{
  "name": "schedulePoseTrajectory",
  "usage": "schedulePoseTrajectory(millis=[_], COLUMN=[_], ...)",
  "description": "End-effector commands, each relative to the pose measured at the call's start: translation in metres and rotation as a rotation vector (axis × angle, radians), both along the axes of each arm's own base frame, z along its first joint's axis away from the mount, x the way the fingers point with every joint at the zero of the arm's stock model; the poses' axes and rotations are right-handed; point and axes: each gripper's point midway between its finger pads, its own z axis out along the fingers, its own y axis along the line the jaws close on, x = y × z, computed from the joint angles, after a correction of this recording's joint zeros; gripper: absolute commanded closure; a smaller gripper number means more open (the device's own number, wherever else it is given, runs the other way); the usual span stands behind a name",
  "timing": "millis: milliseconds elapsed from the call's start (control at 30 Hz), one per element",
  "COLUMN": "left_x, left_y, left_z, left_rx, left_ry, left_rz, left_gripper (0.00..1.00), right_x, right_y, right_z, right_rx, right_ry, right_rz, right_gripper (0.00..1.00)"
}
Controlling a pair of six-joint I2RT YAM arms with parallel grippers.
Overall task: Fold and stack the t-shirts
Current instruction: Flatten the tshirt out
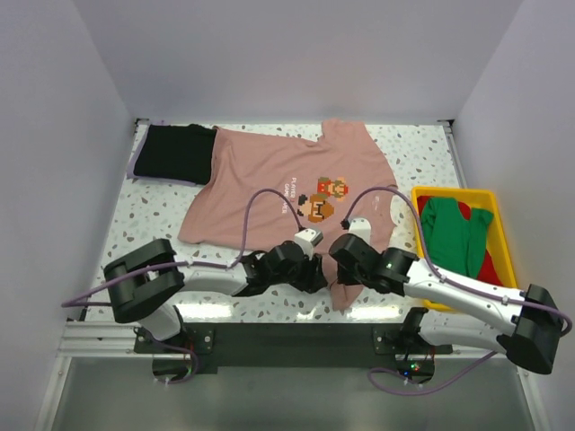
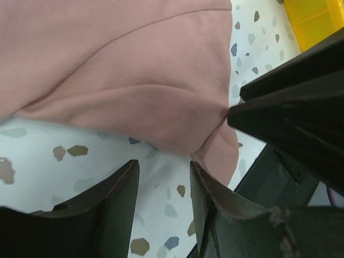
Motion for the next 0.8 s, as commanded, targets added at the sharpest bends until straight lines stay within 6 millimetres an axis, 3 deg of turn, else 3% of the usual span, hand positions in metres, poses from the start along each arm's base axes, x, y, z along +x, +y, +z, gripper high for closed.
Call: schedulePoseTrajectory(millis=[0, 167, 533, 767], left_x=[0.009, 0.009, 0.010, 0.015], left_y=[-0.028, -0.039, -0.045, -0.042], left_z=[0.014, 0.007, 0.010, 0.009], left_rx=[-0.062, -0.058, -0.085, -0.072], left_ry=[-0.063, -0.054, -0.047, -0.046], left_rz=[-0.001, 0.002, 0.010, 0.046], left_gripper=[0.53, 0.56, 0.58, 0.72], right_x=[0.001, -0.016, -0.052, -0.057], right_y=[0.007, -0.004, -0.004, 0.000], right_z=[0.012, 0.002, -0.036, -0.044], right_rx=[0.067, 0.102, 0.028, 0.031], right_ry=[-0.022, 0.015, 0.066, 0.069], right_rz=[0.002, 0.000, 0.035, 0.025], right_gripper=[0.68, 0.58, 0.56, 0.53])
